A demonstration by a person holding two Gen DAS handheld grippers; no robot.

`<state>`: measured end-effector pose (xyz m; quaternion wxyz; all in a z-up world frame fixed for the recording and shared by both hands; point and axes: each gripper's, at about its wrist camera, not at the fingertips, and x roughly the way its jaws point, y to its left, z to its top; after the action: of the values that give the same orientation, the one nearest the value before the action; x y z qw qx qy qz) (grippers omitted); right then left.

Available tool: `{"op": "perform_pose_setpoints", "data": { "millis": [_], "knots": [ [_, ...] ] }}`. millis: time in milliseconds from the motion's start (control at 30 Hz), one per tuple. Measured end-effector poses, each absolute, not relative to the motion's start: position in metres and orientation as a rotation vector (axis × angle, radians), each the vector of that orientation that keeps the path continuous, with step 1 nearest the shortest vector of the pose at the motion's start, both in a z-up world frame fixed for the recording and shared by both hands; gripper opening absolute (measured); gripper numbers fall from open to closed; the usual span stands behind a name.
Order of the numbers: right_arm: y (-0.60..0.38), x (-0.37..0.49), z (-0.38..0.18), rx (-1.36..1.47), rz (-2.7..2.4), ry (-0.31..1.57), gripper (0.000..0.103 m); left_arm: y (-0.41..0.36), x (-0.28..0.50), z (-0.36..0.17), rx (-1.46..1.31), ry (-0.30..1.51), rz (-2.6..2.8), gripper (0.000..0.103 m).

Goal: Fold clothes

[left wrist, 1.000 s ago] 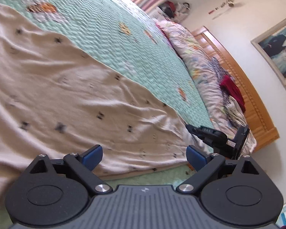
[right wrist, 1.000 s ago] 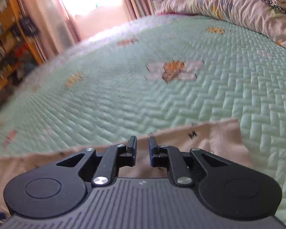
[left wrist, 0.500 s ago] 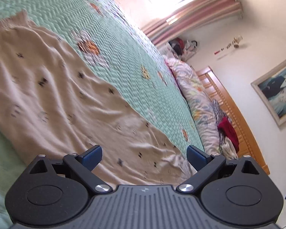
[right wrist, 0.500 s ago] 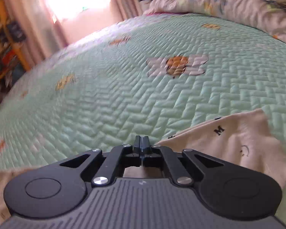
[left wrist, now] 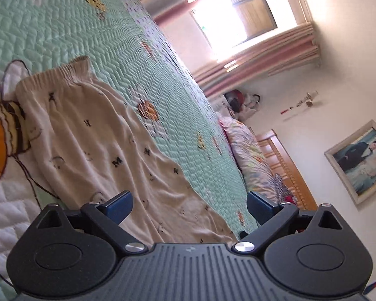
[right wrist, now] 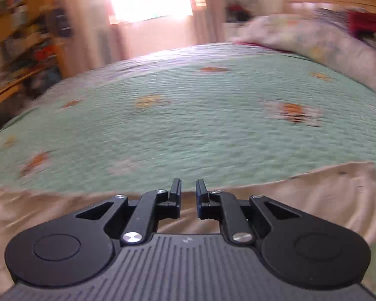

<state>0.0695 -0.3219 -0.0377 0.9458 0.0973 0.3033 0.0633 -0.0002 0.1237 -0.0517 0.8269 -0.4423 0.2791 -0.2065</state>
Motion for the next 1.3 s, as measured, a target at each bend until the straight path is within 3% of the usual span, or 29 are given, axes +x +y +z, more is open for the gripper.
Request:
{"op": "perform_pose_setpoints", "data": {
  "millis": [300, 400, 567, 700, 867, 1167, 1300],
  "knots": [
    [-0.173, 0.014, -0.038, 0.113, 0.679, 0.703, 0.016, 0.104, 0.009, -0.070, -0.923, 0.701, -0.487, 0.099],
    [-0.153, 0.002, -0.057, 0.084, 0.706, 0.821, 0.017, 0.109, 0.012, -0.078, -0.944, 0.726, -0.483, 0.097],
    [-0.147, -0.013, -0.051, 0.029, 0.695, 0.786, 0.020, 0.110, 0.012, -0.077, -0.928, 0.724, -0.484, 0.095],
    [-0.146, -0.009, -0.032, 0.065, 0.732, 0.702, 0.020, 0.120, 0.007, -0.073, -0.940, 0.676, -0.480, 0.098],
    [-0.133, -0.005, -0.062, 0.063, 0.747, 0.820, 0.021, 0.138, 0.001, -0.074, -1.009, 0.604, -0.472, 0.099],
    [-0.128, 0.022, -0.024, 0.101, 0.731, 0.672, 0.023, 0.171, -0.018, -0.073, -1.084, 0.459, -0.384, 0.101],
    [-0.102, 0.045, -0.039, 0.117, 0.736, 0.701, 0.023, 0.175, -0.023, -0.065, -1.037, 0.435, -0.341, 0.101]
  ]
}}
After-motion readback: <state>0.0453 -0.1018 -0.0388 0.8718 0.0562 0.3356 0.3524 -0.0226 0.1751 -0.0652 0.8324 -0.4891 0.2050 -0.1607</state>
